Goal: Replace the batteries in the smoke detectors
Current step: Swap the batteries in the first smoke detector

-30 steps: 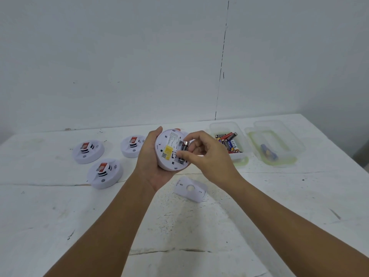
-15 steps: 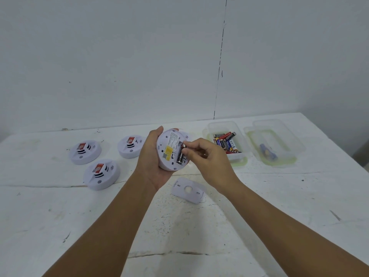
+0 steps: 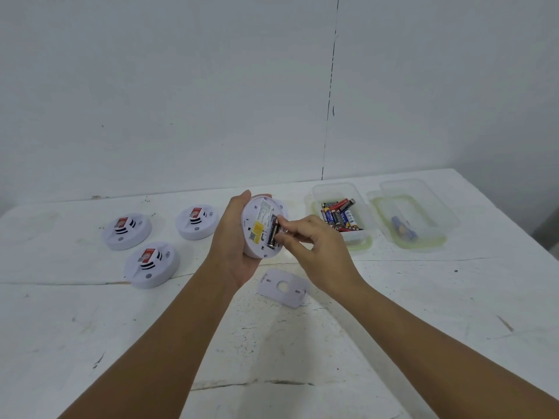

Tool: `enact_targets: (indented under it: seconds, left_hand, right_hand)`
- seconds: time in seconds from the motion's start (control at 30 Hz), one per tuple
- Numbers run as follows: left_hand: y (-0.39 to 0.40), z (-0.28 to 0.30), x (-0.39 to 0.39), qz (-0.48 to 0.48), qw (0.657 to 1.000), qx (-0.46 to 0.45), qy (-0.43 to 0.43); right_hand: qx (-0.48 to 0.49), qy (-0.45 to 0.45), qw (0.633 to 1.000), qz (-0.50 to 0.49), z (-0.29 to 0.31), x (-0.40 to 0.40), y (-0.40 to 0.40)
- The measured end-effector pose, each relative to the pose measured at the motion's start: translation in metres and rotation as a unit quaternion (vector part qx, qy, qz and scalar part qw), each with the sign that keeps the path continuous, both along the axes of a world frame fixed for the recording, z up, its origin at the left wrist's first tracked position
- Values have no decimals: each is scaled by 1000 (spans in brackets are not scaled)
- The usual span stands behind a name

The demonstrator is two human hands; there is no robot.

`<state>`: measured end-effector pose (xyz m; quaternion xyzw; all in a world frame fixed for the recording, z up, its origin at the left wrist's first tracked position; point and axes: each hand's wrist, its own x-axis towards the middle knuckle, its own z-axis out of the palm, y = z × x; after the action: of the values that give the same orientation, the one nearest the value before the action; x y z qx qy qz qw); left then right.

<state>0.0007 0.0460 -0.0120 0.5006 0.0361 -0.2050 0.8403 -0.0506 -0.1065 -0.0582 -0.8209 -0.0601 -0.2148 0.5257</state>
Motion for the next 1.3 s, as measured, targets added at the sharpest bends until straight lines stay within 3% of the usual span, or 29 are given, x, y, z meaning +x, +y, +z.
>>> enact_targets:
  seconds: [0.53,0.87,1.07,1.3]
  left_hand:
    - [-9,-2,4,-4,999,34,-1]
    - [-26,-7,23,-39,996,85,-8]
    - [-40,-11,33,-42,994,97,-7]
    - [-48,-17,42,-26,994,103,-8]
  right_hand:
    - [-24,33,999,1,-8,-5,4]
    - [-177,98,977,-62,33,27,-70]
    - [-377,239,893,-57,35,64,-122]
    - [-620,246,741,-72,32,92,-116]
